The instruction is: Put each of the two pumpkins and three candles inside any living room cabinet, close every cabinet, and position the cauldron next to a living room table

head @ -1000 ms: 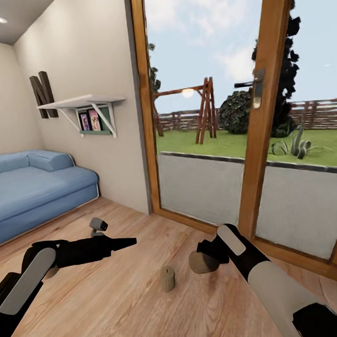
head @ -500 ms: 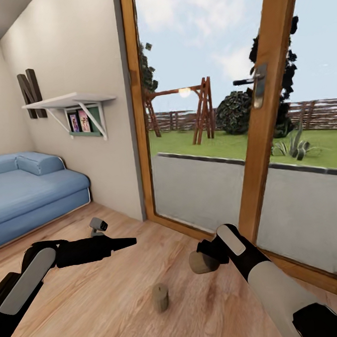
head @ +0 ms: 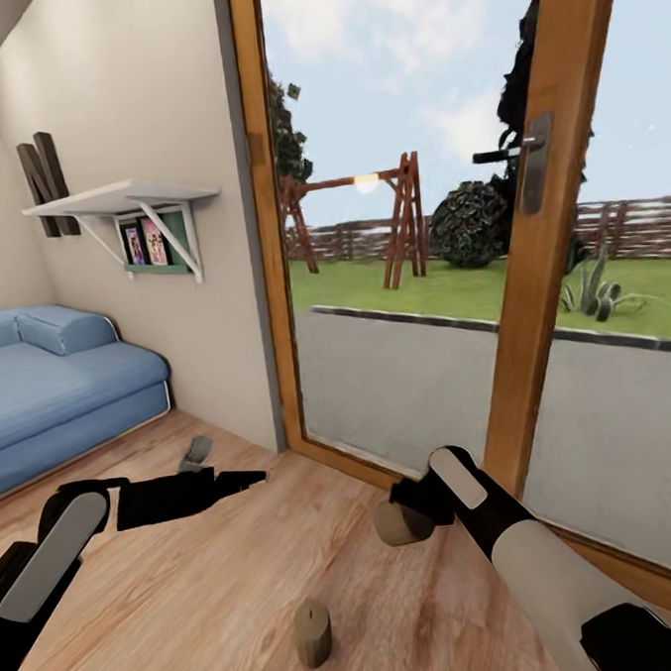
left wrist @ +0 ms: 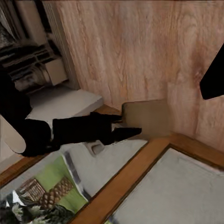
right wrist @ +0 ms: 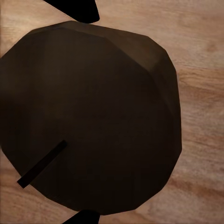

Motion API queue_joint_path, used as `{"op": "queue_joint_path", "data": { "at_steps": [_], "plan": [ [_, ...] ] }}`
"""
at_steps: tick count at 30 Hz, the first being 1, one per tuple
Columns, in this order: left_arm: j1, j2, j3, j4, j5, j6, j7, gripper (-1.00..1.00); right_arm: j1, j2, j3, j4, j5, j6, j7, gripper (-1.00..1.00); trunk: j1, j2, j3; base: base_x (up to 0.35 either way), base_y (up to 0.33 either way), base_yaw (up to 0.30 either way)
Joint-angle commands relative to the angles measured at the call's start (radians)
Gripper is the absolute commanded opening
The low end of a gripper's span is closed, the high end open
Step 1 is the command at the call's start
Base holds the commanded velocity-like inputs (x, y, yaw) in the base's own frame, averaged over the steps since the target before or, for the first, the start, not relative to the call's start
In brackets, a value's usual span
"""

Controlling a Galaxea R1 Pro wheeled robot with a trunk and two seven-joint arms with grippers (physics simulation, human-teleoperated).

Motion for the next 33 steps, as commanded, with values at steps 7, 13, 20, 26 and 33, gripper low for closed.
{"op": "queue_joint_path", "data": {
  "at_steps": [7,13,20,26,33],
  "plan": [
    [-0.008,-0.001,0.078,0.13,-0.005,0.001,0.329,1.0,-0.001,0.007,0.009,-0.001,-0.009,0.0,-0.013,-1.0,0.0,-0.001,-0.001,0.026,-0.007,0.0],
    [-0.038,-0.025,0.097,0.18,-0.006,0.001,0.635,1.0,-0.002,0.01,0.032,-0.001,-0.009,0.0,-0.014,-1.0,0.0,-0.001,-0.001,0.002,-0.001,0.0],
    [-0.121,-0.157,0.085,0.311,-0.015,0.001,0.901,1.0,-0.002,0.01,0.048,-0.002,-0.008,-0.001,-0.021,-1.0,0.0,-0.001,-0.001,0.0,0.0,0.0],
    [-0.176,-0.188,0.053,0.438,-0.02,-0.064,0.927,1.0,-0.002,0.01,0.051,-0.002,-0.007,-0.001,-0.024,-1.0,0.0,-0.001,-0.001,0.0,0.0,0.0],
    [-0.303,-0.226,-0.102,0.749,-0.118,-0.167,0.706,1.0,-0.001,0.009,0.106,-0.072,-0.005,-0.004,-0.05,-1.0,0.0,-0.001,-0.001,0.0,0.0,0.0]
  ]
}}
